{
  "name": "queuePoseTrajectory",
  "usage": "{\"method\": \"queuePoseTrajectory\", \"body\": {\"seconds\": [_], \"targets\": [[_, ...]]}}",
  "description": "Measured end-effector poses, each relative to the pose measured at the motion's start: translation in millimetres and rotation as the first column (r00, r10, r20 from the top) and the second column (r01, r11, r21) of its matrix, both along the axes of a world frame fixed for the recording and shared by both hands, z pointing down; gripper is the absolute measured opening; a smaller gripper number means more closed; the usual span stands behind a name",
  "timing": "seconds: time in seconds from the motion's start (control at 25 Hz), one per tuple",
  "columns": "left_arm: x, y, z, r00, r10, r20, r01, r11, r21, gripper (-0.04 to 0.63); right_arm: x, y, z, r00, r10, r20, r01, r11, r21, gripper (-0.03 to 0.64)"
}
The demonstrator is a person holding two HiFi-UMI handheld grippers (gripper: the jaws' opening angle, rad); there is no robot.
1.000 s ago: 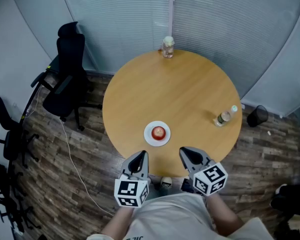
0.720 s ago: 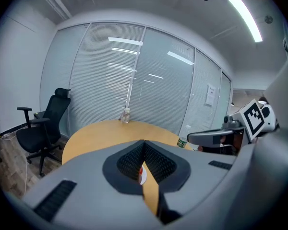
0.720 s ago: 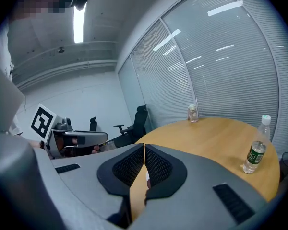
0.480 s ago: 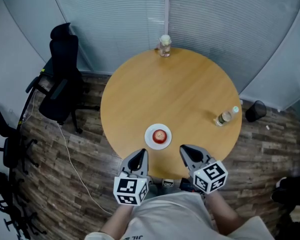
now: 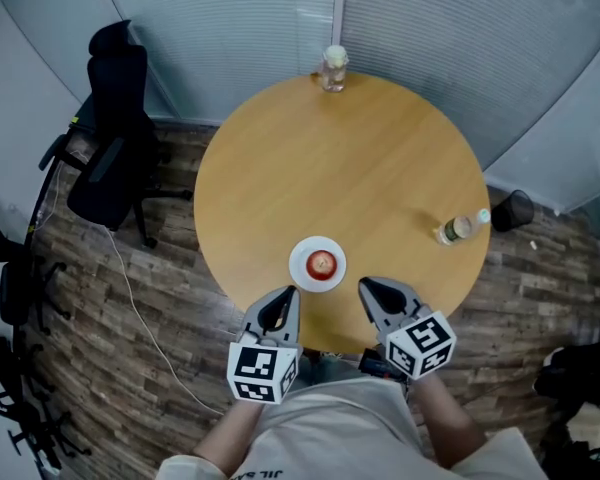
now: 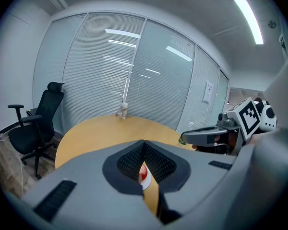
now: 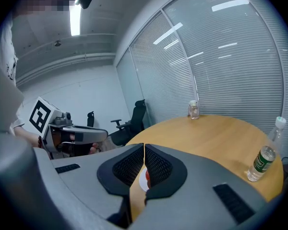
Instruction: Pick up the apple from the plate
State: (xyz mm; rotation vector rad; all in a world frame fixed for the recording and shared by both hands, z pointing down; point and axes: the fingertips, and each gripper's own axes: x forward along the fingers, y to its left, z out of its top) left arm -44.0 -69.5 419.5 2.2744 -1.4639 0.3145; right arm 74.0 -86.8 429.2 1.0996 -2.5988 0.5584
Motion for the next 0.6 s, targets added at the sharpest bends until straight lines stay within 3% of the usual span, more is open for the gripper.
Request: {"method": "queuePoseTrajectory", "body": {"seconds": [0.4,0.6], "targets": [[7.9,-14.0,18.2,1.000,0.029,0.001,-0.029,0.999,-0.038,0.003,-11.5,-8.1,20.4,0.997,-0.049,-0.066,0.047,0.998,-0.032,0.032],[4.9,-19.1,23.8,1.000,0.024,-0.009,-0.024,0.998,-0.053,0.003,-12.0,-15.4,29.1,0.996,-0.029,-0.085,0.026,0.999,-0.040,0.032]]}}
